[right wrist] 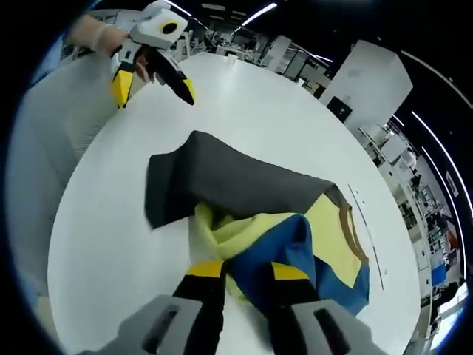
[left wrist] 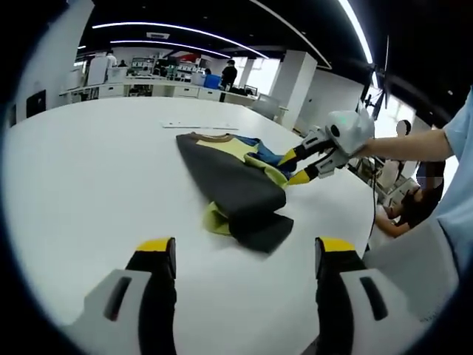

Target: Fold the garment on the visible template until the final outline fits inside the template.

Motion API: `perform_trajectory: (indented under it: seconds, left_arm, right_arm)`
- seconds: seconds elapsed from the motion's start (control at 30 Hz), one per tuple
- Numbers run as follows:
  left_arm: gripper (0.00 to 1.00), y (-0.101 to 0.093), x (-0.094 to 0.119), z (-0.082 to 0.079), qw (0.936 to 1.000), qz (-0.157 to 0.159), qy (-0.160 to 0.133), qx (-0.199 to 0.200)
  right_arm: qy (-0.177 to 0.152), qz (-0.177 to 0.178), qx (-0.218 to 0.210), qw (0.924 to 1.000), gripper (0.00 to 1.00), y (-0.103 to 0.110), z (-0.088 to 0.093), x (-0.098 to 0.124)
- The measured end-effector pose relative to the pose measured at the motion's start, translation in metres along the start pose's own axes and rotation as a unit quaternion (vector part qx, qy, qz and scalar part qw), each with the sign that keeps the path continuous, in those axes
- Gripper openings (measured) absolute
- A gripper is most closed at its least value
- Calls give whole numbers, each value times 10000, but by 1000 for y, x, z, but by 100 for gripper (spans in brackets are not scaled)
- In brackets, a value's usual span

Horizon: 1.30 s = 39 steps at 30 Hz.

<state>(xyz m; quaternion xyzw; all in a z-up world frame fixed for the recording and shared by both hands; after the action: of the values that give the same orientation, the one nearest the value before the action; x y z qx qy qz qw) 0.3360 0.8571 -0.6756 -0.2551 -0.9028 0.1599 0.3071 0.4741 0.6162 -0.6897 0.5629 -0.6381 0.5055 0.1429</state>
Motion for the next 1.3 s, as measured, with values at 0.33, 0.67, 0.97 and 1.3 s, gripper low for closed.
perform_trajectory:
  seconds: [0.33, 0.67, 0.97, 1.3]
  left_arm:
    - [73, 0, -1, 0, 10000, -7, 17, -4]
    - [73, -2, -2, 0, 10000, 21, 14, -21]
    - [73, 1, -1, 0, 10000, -24, 20, -9]
    - [72, 0, -4, -4, 10000, -16, -51, 17]
  right_arm:
    - [-39, 28, 7, 10000, 5, 1, -1, 5]
    - [-234, 145, -473, 9985, 0, -6, -2, 15]
    - [-530, 420, -1752, 9822, 0, -25, 13, 44]
    - [-577, 988, -2752, 9546, 0, -44, 54, 83]
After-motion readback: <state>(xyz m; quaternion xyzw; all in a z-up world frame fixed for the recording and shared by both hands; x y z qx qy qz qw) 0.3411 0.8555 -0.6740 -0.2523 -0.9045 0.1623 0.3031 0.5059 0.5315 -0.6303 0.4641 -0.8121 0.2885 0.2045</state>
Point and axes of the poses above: the point that each gripper's makers call its tool centre point, and the gripper's own axes: x roughly backward along the fingers, y roughly to its left, z roughly out of its underside, the point moved 7 cm from there along x, roughly backward along the fingers, and after that the axes turned 11 degrees about x, right-handed, at the moved point
